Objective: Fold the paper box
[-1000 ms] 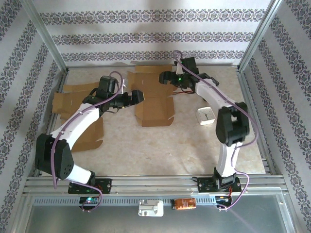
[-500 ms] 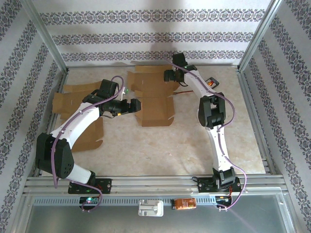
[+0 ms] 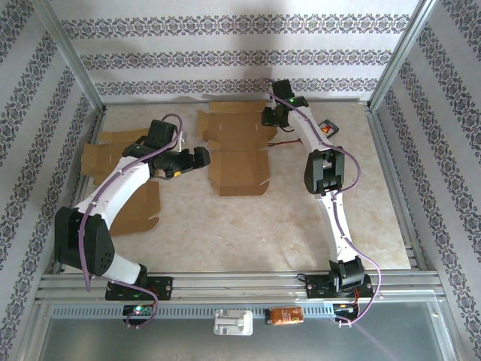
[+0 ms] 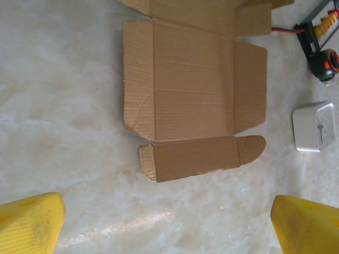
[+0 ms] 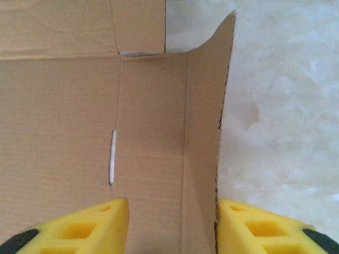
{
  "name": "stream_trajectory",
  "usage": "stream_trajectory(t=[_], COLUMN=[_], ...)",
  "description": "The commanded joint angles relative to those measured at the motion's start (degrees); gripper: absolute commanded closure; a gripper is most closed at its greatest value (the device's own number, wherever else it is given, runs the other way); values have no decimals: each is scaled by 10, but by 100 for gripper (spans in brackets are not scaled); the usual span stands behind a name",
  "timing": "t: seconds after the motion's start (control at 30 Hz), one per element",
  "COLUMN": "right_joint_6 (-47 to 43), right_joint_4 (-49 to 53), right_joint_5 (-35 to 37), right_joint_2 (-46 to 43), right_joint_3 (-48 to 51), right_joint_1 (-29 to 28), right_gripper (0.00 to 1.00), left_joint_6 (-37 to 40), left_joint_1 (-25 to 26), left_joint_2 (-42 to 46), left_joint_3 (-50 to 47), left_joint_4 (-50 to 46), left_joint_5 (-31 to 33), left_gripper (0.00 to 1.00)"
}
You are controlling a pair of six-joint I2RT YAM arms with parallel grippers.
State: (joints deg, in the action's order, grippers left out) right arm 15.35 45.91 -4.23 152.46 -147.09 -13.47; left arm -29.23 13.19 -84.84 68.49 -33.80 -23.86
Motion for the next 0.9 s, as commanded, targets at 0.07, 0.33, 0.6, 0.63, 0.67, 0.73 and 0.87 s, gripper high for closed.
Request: stream_trajectory(t=[0.07,0.33,0.6,0.63,0.67,0.73,0.87], right_joint_6=[16,-58,-138,-138,-138,-129,-111], right_joint_4=[35,48,-103,-123,-135,-154,-186], right_joint_5=[-13,-23,-72,-86,-100,-121,-135], right_joint_2=[15,-16,-289,-317,-341,-369,-404], right_joint_3=[-24,-42,296,332,365,410,477], right_joint_1=[8,-6,-31,-31,-30,-27,-27], right_gripper=[66,100,100,100,100,100,100], left_joint_6=[-22,-12,111,124,136,149,143], left_joint_1=[-15,-51,-110,-113,-113,-113,-105], left_joint_2=[-8,-38,-182,-207,-231,-271,-323], left_joint_3=[13,42,210,233,256,292,315], left_joint_4=[16,36,-26,-44,-64,-95,-116], left_joint_5=[-5,-12,1,5,14,0,-45], left_gripper=[0,0,0,0,0,4,10])
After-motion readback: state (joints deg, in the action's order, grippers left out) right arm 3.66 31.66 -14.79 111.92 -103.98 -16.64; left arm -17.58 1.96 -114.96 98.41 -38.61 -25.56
